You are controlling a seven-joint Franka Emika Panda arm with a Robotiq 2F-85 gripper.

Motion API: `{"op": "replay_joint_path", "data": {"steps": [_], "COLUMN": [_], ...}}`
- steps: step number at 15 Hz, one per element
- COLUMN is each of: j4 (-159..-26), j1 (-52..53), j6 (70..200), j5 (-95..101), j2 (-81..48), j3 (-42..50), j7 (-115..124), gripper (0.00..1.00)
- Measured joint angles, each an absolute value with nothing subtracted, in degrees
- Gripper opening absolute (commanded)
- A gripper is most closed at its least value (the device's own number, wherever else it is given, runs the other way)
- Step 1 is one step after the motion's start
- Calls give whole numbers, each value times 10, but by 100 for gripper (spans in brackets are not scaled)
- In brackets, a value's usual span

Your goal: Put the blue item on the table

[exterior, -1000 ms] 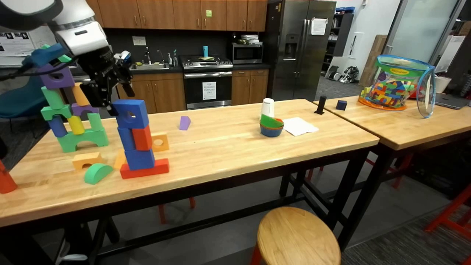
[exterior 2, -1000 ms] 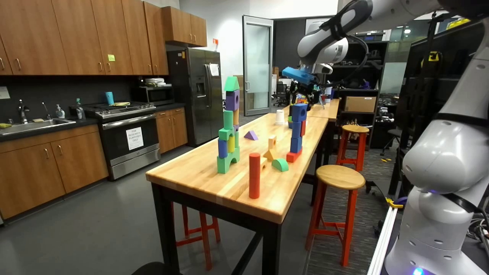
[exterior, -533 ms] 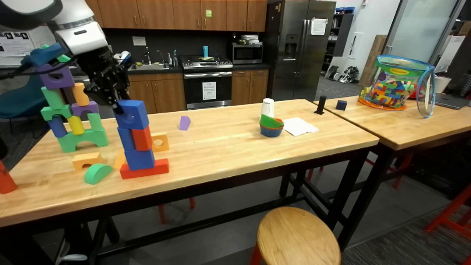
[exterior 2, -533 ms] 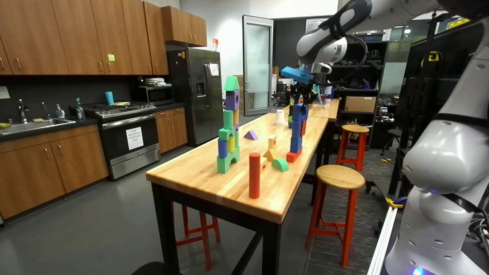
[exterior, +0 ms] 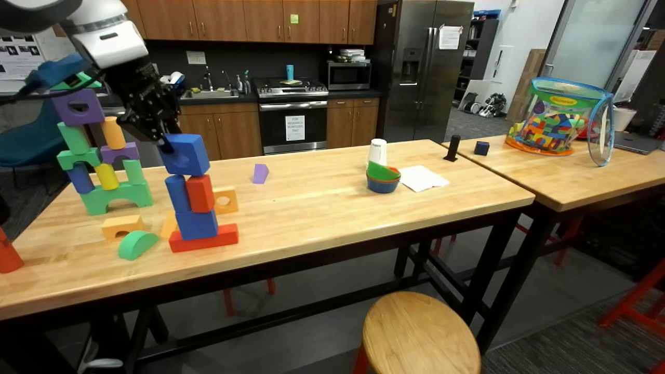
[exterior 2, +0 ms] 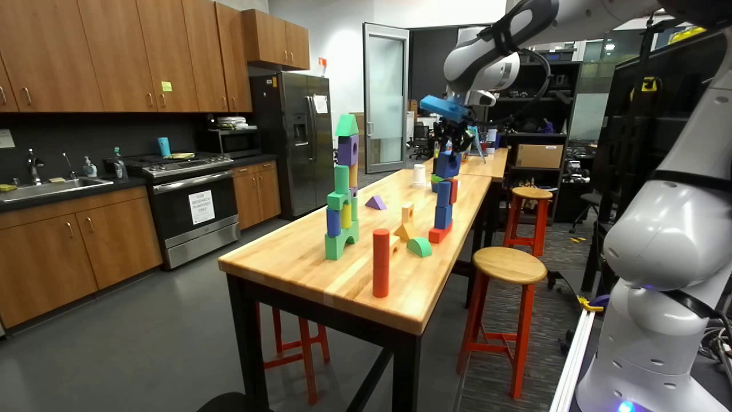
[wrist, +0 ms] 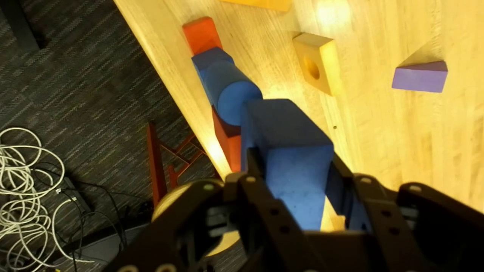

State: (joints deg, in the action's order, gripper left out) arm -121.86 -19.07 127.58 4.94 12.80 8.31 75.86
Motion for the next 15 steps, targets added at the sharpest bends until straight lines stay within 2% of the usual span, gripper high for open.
{"op": "replay_joint_path", "data": {"steps": [6, 12, 13, 15], "j4": [-1228, -1296, -1305, -1319], "j1": [-166, -124, -115, -101], "j6": [1257, 1247, 1252, 1269], "j5": [91, 130, 125, 110], "j2": [181, 249, 252, 251], "j3": [63, 13, 12, 13], "j7": [719, 636, 613, 568], "gripper": [16, 16, 41, 41]}}
